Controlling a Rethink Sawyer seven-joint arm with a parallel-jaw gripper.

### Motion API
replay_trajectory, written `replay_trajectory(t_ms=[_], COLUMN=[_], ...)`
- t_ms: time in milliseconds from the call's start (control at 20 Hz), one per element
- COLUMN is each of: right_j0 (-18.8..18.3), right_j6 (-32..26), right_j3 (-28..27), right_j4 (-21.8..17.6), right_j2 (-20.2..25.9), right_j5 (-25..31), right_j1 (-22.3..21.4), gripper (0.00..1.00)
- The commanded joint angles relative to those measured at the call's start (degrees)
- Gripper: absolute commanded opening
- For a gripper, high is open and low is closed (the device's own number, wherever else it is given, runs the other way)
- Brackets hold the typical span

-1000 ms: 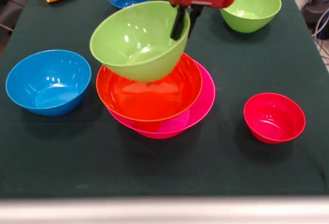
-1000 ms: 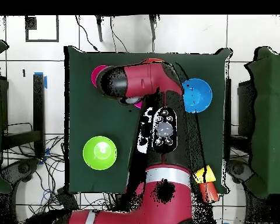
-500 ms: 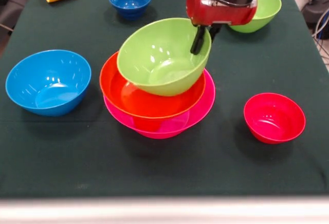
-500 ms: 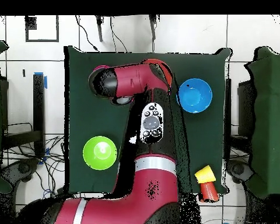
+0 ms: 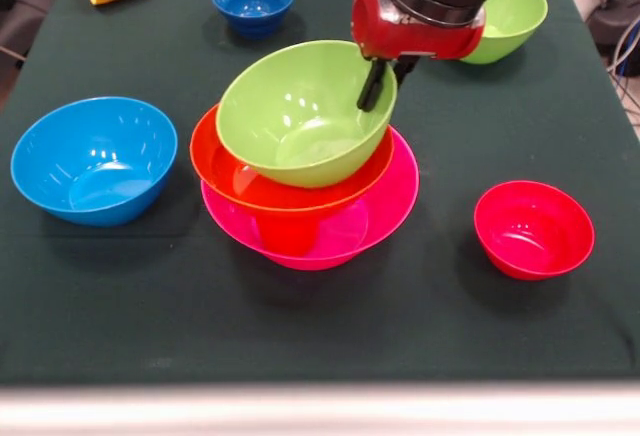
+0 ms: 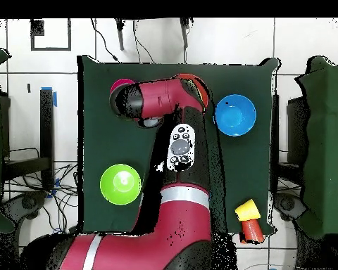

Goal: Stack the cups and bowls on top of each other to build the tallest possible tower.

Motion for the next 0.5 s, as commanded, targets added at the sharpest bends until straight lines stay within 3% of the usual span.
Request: replay_trajectory(t_ms=[50, 500], right_j0=[0.0, 0.3], right_j6=[5.2, 5.2], right_j3=[-1.0, -1.4], right_j4=[-1.0, -1.3], right_j2=[1.3, 0.5], right_j5=[-0.1, -0.9], right_j1=[0.6, 0.9], gripper=[0.0, 0.0])
